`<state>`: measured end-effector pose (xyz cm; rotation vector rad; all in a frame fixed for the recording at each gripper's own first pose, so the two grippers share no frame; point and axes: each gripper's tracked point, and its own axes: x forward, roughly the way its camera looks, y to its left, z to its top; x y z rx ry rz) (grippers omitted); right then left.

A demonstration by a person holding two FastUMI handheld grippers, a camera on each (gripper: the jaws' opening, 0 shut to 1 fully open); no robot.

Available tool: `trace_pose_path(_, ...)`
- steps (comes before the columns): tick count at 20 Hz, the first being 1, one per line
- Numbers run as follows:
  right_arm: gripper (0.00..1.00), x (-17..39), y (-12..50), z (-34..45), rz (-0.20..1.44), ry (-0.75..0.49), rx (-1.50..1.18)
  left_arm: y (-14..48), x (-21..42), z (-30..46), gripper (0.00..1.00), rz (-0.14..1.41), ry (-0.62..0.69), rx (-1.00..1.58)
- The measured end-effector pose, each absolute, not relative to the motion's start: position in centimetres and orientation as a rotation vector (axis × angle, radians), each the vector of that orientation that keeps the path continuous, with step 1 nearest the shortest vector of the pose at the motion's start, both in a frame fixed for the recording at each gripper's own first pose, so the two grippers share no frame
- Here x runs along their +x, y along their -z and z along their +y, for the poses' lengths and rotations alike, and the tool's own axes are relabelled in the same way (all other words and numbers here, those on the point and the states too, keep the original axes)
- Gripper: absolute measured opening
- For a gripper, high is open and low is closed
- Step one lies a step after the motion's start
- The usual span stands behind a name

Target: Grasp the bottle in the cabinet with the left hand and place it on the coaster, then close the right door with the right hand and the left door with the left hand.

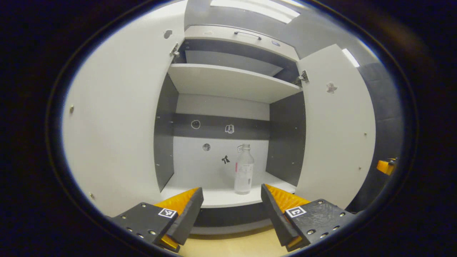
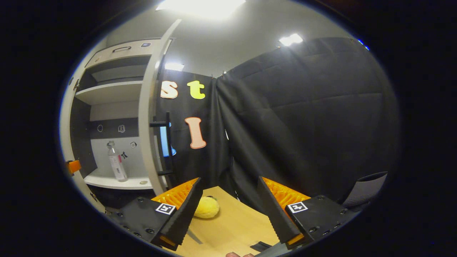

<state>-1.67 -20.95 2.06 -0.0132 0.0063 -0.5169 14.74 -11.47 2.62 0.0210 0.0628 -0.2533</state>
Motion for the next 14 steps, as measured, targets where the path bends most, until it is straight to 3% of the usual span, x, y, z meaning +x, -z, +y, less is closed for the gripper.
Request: trace_pose_path(14,0.98,2.5,-3.5,-29.0,-0.059,0.635,-0.023,0.8,30.0,-19.8,0.94,0.109,0.299,0.050)
